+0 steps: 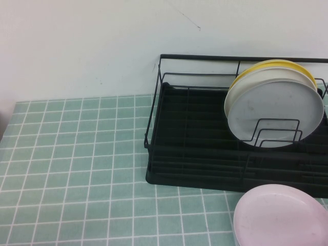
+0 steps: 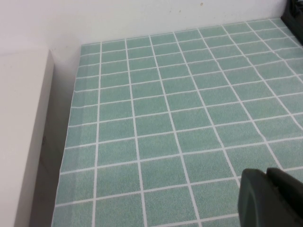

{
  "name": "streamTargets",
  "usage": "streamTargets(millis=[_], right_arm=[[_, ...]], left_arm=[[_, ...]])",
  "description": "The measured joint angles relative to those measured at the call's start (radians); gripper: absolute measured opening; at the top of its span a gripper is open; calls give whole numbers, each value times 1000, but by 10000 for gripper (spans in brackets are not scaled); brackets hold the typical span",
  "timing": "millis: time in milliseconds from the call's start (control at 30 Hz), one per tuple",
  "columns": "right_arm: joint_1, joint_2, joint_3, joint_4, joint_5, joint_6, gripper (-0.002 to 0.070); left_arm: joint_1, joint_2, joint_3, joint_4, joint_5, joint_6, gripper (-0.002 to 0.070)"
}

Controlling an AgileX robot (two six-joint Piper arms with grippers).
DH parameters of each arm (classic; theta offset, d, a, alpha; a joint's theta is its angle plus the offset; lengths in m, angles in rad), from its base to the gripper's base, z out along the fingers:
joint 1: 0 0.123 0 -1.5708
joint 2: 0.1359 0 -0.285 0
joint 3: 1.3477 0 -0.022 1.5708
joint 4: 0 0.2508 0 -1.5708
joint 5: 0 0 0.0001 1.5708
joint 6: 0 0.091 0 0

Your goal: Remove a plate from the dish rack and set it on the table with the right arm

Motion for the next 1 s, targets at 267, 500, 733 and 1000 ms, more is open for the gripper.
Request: streamTargets(millis=[267, 500, 733, 1000], right_arm=[[0, 0, 0, -30, -6, -119, -3], [0, 0, 0, -35, -6, -155, -3], [0, 0, 0, -32, -6, -155, -3], [0, 0, 0, 203, -88, -155, -3]], left_arm=[[0, 0, 0, 0, 0, 0, -3], [0, 0, 0, 0, 0, 0, -3], [0, 0, 0, 0, 0, 0, -3], [0, 0, 0, 0, 0, 1, -3]])
